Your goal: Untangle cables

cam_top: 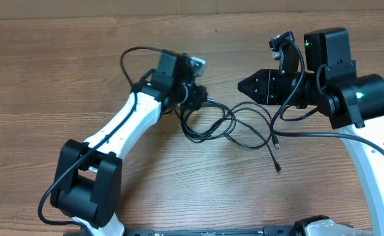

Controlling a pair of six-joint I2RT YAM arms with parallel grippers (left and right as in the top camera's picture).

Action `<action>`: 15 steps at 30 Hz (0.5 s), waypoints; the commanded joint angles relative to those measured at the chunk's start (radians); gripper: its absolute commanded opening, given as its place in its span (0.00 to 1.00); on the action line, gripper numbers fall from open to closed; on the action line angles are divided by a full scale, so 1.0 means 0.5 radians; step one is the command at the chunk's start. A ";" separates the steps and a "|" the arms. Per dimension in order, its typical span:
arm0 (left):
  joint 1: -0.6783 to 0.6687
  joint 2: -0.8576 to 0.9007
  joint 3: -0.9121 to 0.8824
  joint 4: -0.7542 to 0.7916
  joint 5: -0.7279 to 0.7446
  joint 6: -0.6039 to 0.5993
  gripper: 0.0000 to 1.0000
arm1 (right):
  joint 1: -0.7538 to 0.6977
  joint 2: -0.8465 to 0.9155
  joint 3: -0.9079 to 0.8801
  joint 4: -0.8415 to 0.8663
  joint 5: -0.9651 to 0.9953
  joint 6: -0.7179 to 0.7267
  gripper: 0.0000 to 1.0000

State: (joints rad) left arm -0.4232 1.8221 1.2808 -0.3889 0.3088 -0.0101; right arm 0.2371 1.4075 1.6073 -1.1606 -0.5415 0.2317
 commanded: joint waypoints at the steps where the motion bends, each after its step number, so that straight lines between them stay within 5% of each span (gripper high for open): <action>1: -0.093 0.044 -0.006 0.069 0.124 0.365 0.62 | 0.000 -0.006 0.047 -0.005 0.050 -0.009 0.31; 5: -0.150 0.045 -0.006 0.118 0.110 1.067 0.85 | 0.000 -0.006 0.047 -0.063 0.212 -0.009 0.34; 10: -0.162 0.051 -0.006 0.186 0.106 1.836 0.89 | 0.000 -0.006 0.047 -0.114 0.289 -0.010 0.42; 15: -0.159 0.150 -0.006 0.294 -0.048 2.100 0.85 | 0.000 -0.006 0.047 -0.137 0.365 -0.009 0.45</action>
State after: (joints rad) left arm -0.5037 1.8431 1.2808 -0.2646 0.3344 0.8272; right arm 0.2371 1.4075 1.6073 -1.2278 -0.4038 0.2340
